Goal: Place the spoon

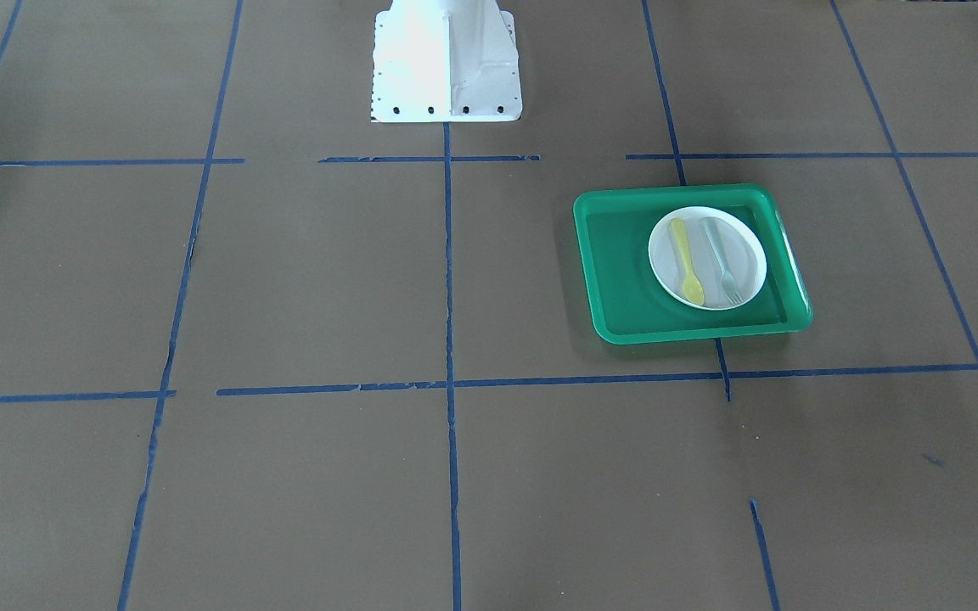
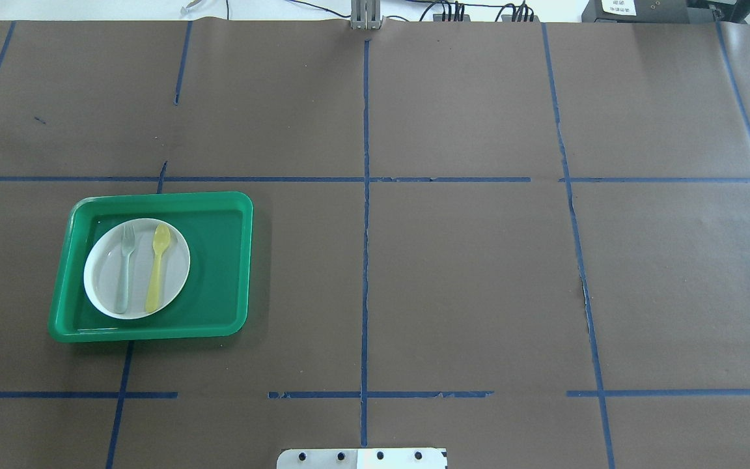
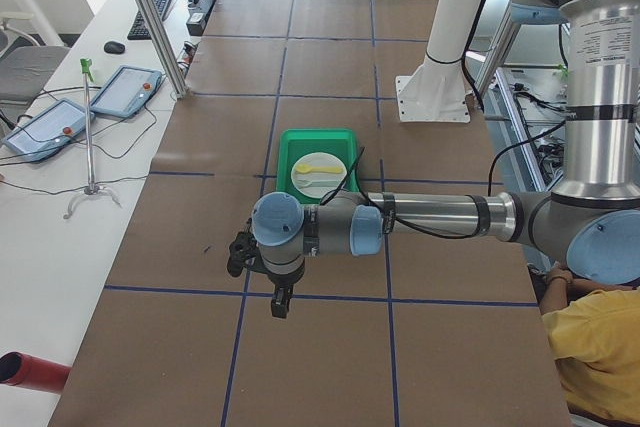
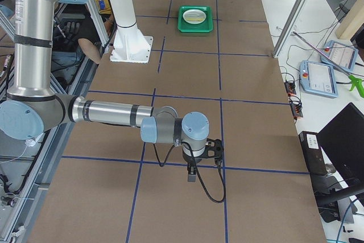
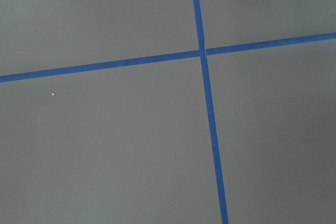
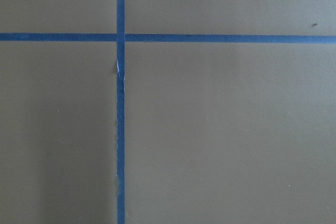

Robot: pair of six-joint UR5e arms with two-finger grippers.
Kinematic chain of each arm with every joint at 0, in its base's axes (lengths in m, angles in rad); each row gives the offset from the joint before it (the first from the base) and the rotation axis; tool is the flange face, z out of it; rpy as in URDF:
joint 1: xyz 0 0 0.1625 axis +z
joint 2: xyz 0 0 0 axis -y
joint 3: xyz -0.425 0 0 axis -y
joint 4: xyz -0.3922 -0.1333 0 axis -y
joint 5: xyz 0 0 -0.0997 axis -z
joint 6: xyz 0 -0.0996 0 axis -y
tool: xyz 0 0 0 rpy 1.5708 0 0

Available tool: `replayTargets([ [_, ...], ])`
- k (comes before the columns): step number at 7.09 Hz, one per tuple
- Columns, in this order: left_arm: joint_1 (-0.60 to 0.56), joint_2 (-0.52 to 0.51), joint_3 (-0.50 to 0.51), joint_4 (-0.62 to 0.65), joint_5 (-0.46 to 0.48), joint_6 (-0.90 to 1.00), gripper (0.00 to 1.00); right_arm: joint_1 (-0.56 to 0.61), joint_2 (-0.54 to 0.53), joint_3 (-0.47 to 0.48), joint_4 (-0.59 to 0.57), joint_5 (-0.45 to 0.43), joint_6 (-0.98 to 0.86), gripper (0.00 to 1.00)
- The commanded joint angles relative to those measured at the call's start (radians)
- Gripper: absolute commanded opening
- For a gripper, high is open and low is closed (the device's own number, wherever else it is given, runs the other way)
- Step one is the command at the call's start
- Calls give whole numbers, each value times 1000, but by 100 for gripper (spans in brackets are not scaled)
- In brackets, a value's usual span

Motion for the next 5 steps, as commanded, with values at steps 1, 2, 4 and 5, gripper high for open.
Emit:
replayTargets([
  [1,0,-5,-10,1,-2,0,100,0,0,0,-1,0,0,100],
  [2,0,-8,-10,0,-3,-6,100,0,0,0,-1,0,0,100],
  [4,6,-22,-13,-84,-9,-8,100,0,0,0,-1,0,0,100],
  [5,12,-14,-36,-123,-5,-9,100,0,0,0,-1,0,0,100],
])
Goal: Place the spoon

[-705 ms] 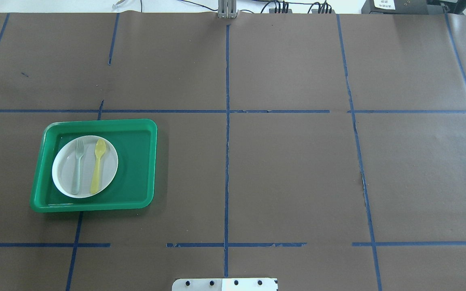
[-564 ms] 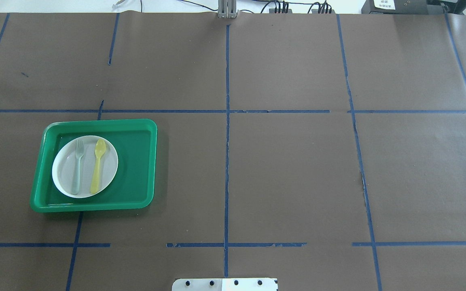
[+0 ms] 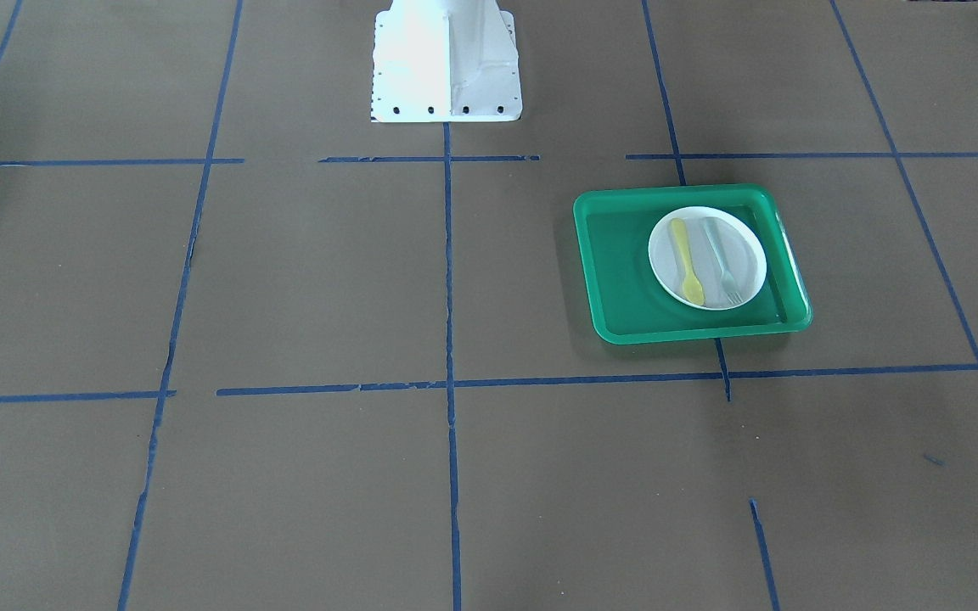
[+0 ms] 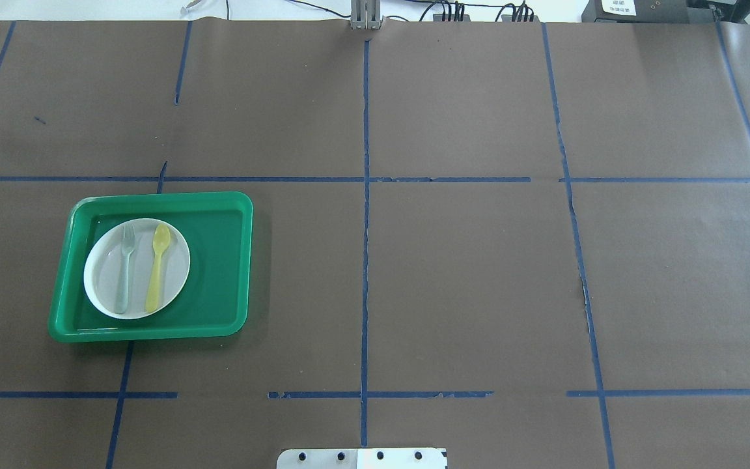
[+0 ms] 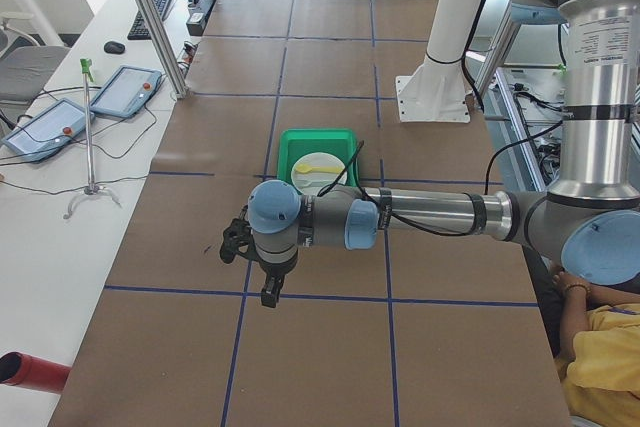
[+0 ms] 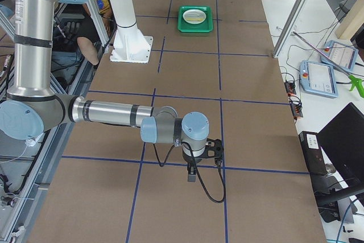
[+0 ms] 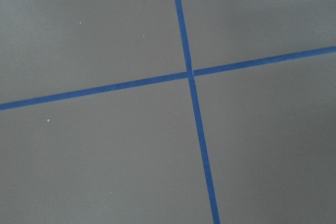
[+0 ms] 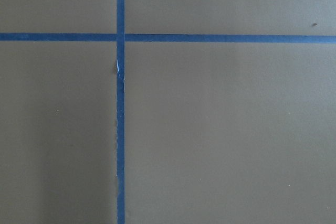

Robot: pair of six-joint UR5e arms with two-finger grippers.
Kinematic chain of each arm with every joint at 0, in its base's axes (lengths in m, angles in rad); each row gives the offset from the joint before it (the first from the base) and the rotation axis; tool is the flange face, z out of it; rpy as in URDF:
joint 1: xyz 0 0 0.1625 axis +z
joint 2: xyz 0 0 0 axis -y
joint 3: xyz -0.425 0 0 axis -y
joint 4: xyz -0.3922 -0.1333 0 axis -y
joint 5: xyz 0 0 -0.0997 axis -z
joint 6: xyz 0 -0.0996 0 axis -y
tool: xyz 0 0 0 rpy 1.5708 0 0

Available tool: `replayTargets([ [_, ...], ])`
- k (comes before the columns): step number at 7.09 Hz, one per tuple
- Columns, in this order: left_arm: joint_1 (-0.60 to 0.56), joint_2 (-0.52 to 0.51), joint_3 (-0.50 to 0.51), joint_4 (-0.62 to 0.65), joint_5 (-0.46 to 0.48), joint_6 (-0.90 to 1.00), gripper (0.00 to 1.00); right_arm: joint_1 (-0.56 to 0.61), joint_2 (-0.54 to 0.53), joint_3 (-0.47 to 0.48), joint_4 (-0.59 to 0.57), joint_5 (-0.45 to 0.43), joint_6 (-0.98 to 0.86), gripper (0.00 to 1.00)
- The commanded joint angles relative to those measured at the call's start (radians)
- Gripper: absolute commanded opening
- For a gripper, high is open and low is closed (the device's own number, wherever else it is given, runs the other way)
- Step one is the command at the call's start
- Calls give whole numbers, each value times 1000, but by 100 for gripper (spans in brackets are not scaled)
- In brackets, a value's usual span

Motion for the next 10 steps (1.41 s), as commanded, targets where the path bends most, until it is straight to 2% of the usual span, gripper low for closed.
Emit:
replayTargets([
  [1,42,-6,-32,-51,9,-7,100,0,0,0,0,0,0,100],
  [2,91,-34,-51,-52,10,-104,100,0,0,0,0,0,0,100],
  [4,273,-95,-129,-54,27,-389,100,0,0,0,0,0,0,100],
  [6,411,-130,-175,-89,104,-619,100,0,0,0,0,0,0,100],
  [8,575,-129,-178,-277,202,-883,100,0,0,0,0,0,0,100],
  [10,735,-127,-159,-353,318,-1048,100,0,0,0,0,0,0,100],
])
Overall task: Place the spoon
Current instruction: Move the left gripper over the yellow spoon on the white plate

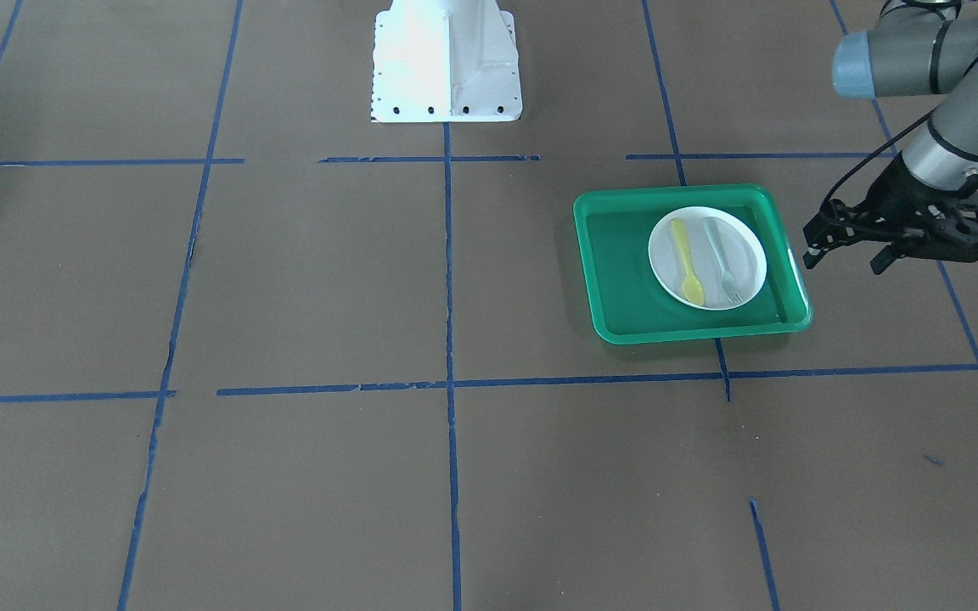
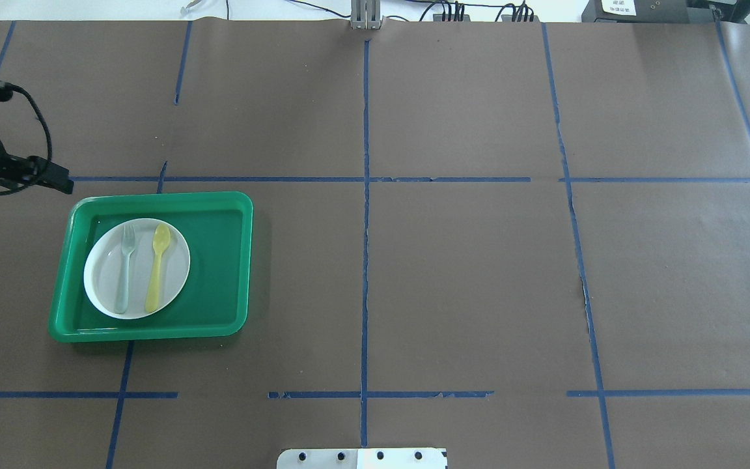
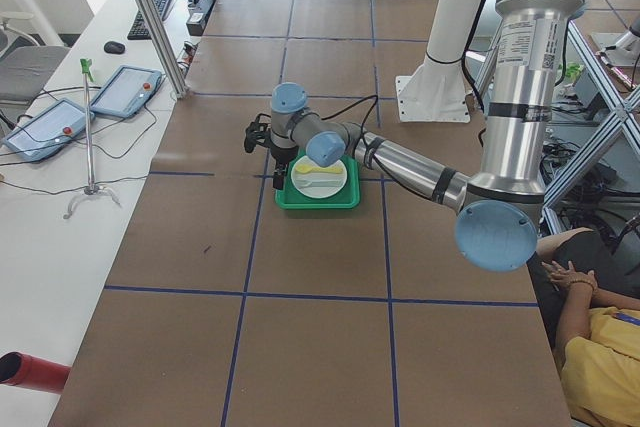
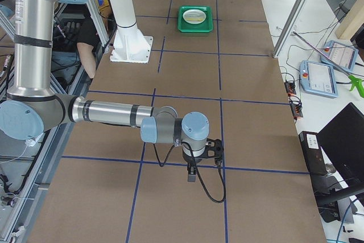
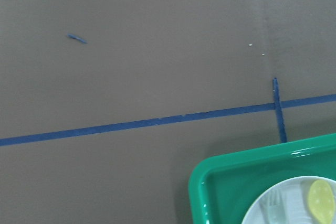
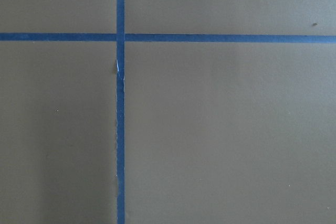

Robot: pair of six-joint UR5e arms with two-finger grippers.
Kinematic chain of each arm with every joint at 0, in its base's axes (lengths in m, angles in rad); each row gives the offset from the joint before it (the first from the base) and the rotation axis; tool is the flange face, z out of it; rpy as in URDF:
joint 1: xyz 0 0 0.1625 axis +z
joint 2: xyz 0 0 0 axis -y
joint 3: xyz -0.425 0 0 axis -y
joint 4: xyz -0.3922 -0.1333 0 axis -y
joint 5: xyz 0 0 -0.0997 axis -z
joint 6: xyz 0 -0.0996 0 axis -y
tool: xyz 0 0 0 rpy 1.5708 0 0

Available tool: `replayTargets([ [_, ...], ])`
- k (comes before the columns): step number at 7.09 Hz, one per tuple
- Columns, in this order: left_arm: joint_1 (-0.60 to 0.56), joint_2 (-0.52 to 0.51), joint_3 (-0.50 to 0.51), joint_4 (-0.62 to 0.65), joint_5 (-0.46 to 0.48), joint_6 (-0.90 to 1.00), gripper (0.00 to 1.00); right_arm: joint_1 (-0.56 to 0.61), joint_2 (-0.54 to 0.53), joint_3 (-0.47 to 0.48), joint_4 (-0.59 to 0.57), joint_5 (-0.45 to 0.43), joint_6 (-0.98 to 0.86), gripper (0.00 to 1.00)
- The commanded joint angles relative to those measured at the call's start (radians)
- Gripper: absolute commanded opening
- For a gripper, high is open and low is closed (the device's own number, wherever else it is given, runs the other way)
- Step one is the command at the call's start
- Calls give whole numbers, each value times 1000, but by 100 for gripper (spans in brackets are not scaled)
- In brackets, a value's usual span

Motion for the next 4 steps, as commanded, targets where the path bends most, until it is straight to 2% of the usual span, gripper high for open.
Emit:
replayTargets([
  [1,149,-4,38,-103,77,-165,100,0,0,0,0,0,0,100],
  [4,258,-37,56,-133,147,-287,100,0,0,0,2,0,0,100],
])
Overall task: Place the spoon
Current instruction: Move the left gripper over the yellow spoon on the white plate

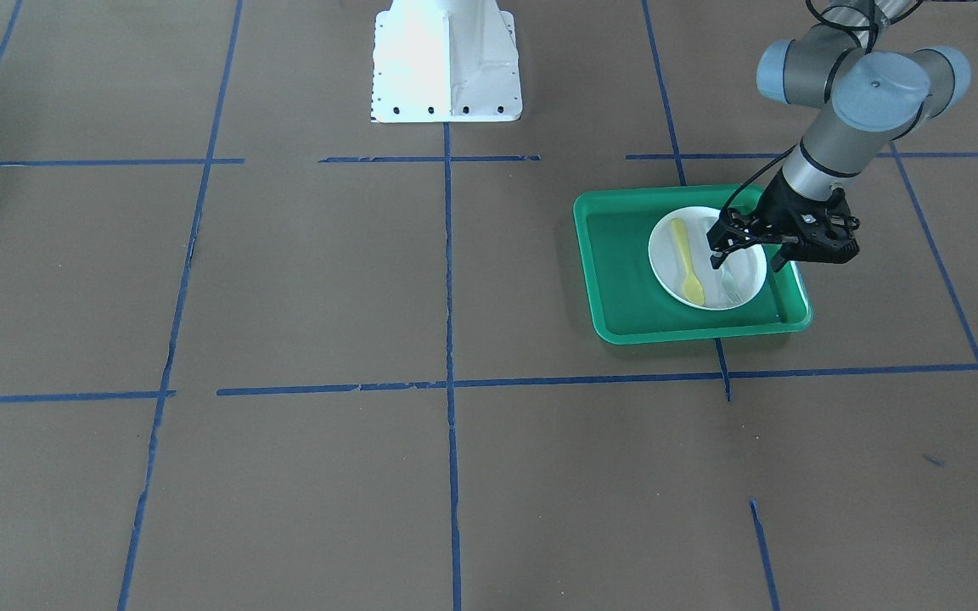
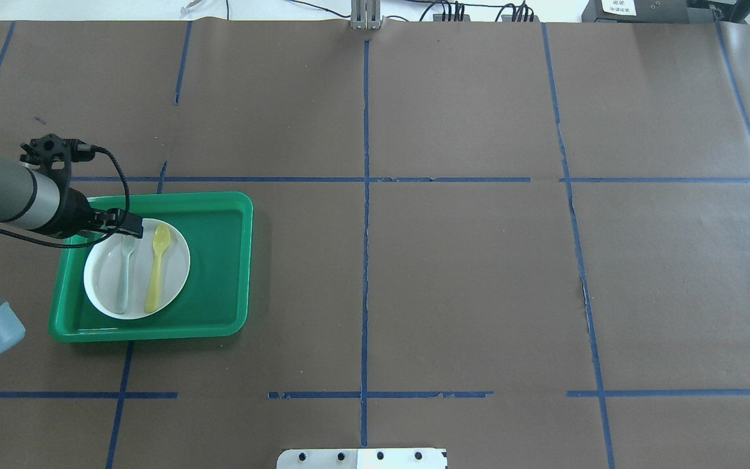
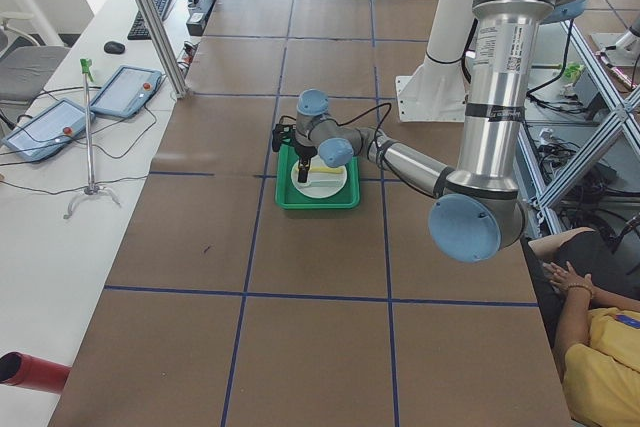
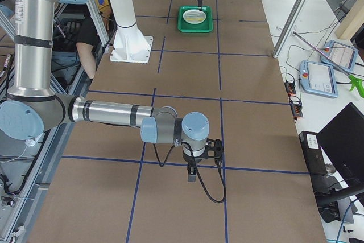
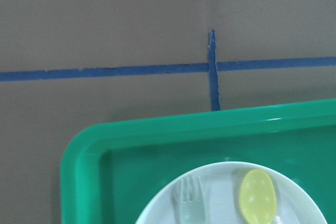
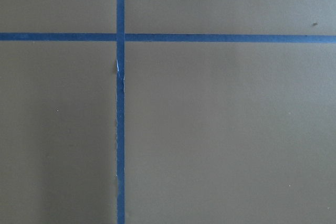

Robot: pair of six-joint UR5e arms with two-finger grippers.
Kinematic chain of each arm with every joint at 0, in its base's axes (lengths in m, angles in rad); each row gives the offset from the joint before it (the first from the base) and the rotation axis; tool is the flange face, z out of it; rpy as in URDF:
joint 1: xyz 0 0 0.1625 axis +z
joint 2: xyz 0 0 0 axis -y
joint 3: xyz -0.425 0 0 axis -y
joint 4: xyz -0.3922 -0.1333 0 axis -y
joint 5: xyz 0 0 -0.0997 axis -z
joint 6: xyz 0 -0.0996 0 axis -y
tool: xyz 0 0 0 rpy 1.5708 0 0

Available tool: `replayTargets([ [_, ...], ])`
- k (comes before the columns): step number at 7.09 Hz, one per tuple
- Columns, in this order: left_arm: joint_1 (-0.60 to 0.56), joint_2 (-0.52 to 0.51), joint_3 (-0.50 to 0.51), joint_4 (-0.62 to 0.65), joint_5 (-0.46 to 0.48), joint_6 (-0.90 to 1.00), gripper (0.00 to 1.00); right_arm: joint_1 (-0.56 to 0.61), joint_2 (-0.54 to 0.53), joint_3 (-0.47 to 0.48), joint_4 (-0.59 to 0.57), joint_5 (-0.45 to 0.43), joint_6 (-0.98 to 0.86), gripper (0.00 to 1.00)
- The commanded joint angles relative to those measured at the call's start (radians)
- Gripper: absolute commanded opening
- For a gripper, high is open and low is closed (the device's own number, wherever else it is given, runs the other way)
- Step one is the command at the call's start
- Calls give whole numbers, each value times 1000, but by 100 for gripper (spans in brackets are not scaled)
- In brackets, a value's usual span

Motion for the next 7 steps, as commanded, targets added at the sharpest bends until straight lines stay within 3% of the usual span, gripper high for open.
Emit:
replayTargets([
  [1,66,-37,32,-8,43,-80,100,0,0,0,0,0,0,100],
  [3,109,-45,36,-7,75,-102,97,0,0,0,0,0,0,100],
  [5,111,-45,36,-7,77,-102,61,0,0,0,1,0,0,100],
  [6,111,-43,36,-7,77,-102,51,0,0,0,0,0,0,100],
  [7,112,-43,34,-7,77,-102,52,0,0,0,0,0,0,100],
])
